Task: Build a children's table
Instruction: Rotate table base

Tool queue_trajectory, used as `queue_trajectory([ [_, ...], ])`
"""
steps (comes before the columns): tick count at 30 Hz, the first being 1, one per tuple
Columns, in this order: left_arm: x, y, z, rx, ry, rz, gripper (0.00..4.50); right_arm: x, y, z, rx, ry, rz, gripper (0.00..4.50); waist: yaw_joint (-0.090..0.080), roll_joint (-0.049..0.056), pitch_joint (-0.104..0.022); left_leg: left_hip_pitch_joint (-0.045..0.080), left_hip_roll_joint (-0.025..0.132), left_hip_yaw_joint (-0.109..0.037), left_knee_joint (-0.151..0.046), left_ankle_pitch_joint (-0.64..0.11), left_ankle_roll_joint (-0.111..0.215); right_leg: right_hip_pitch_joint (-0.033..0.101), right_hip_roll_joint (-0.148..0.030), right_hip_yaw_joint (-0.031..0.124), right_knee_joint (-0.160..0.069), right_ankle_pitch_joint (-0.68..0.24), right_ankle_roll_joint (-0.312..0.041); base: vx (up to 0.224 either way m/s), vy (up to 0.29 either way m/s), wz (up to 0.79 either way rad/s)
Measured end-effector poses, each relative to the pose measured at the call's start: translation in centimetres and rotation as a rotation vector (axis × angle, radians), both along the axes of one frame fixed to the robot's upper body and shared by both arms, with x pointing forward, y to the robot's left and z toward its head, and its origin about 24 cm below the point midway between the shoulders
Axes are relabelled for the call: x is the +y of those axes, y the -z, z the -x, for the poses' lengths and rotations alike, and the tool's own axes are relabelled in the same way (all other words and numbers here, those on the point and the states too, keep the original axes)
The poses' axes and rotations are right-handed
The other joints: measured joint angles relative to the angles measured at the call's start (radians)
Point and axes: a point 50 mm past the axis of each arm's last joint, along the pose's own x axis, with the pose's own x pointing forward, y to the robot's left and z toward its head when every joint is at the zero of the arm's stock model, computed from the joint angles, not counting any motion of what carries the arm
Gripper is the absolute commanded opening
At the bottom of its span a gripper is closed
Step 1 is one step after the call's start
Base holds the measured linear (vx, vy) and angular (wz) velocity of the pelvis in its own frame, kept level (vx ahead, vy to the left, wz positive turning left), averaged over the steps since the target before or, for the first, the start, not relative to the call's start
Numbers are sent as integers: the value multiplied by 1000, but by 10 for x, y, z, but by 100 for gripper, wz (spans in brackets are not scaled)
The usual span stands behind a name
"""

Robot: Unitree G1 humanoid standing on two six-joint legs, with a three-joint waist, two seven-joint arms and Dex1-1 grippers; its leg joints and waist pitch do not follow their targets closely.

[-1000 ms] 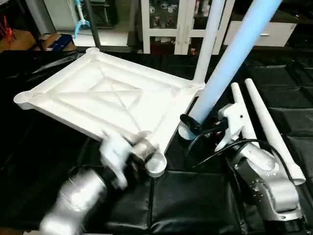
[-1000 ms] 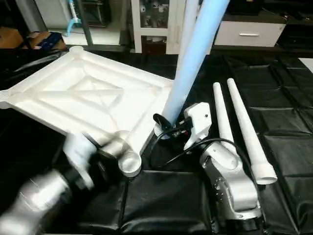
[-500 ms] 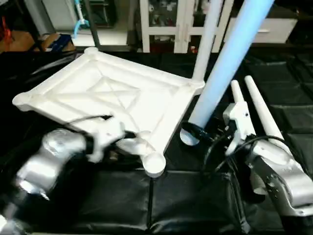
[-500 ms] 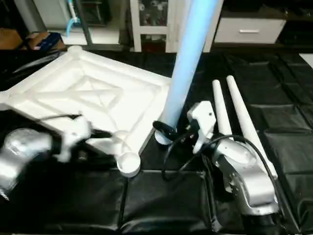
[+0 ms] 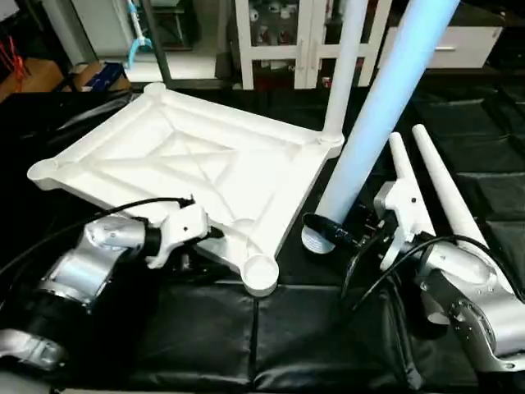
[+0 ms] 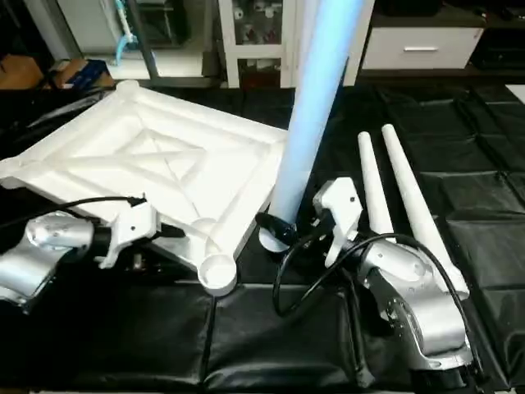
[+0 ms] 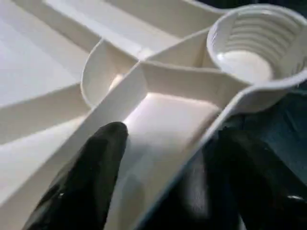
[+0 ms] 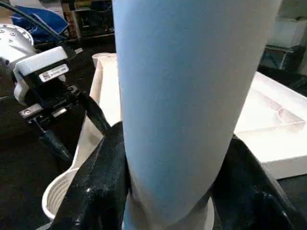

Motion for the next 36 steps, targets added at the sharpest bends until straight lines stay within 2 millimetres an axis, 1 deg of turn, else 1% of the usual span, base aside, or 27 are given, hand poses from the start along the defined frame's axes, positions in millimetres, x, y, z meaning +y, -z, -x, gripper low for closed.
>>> queue_trajectory([
  [4,-2,-1,-4,-51,51,-52,297,0,0,0,2,0,1,188,0,0,0,0,0,0,0,0,0,0,0,0,0,0,0,0,0,0],
  [6,-4,-1,-5,-75,79,-81,273,1,1,0,4,-6,1,188,2,0,0,0,0,0,0,0,0,0,0,0,0,0,0,0,0,0],
  [7,-4,-1,-5,-80,88,-90,273,1,1,1,4,-8,2,188,2,0,0,0,0,0,0,-1,-1,0,0,0,0,0,0,0,0,0],
  [8,-4,0,-5,-80,94,-98,259,1,1,1,5,-9,2,188,2,0,0,0,0,0,0,-1,-1,0,0,0,-1,0,0,0,0,0],
  [11,-6,1,-5,-65,122,-128,248,2,1,1,6,-14,3,188,1,0,0,0,0,0,-1,-1,-2,0,0,0,-1,0,0,0,0,0],
  [12,-6,3,-5,-55,135,-143,233,3,2,1,7,-16,3,188,1,0,0,0,0,0,-1,-1,-2,0,0,0,-1,0,0,0,0,0],
  [14,-5,4,-4,-44,143,-157,225,3,2,1,8,-18,4,188,1,0,0,0,0,0,-2,-1,-2,-1,0,0,-1,0,0,0,0,0],
  [18,0,1,-2,15,133,-196,190,3,3,3,14,-18,4,188,-6,0,0,1,0,1,-4,-1,-2,-1,0,0,-2,0,0,0,0,0],
  [22,2,2,1,56,109,-227,160,4,6,4,23,-21,5,188,-4,1,0,1,0,1,-5,-1,-3,-1,0,0,-2,0,0,0,0,0],
  [23,0,2,2,64,97,-230,149,4,6,4,24,-24,5,188,-5,1,0,1,0,1,-5,-1,-2,-1,0,0,-3,0,0,0,0,0],
  [26,-6,3,3,99,34,-210,137,6,7,5,27,-33,6,188,-7,1,0,2,0,3,-5,-1,-2,0,-1,1,-3,0,0,0,0,0],
  [29,-15,6,7,126,-44,-153,133,6,7,5,27,-35,8,188,-16,2,0,2,0,4,-5,-2,-3,-1,-1,1,-3,0,0,0,0,0],
  [31,-20,10,10,145,-134,-78,122,6,7,5,27,-35,8,188,-24,3,0,3,0,4,-5,-2,-3,-1,-1,1,-3,0,0,0,0,0],
  [33,-26,13,13,165,-207,-24,117,6,7,5,27,-36,9,188,-28,2,0,2,0,3,-5,-2,-3,-1,-1,1,-3,0,0,0,0,0],
  [36,-32,14,21,199,-285,33,105,6,7,5,27,-35,9,188,-28,2,0,2,0,3,-6,-1,-2,-1,-1,1,-4,0,0,0,0,0],
])
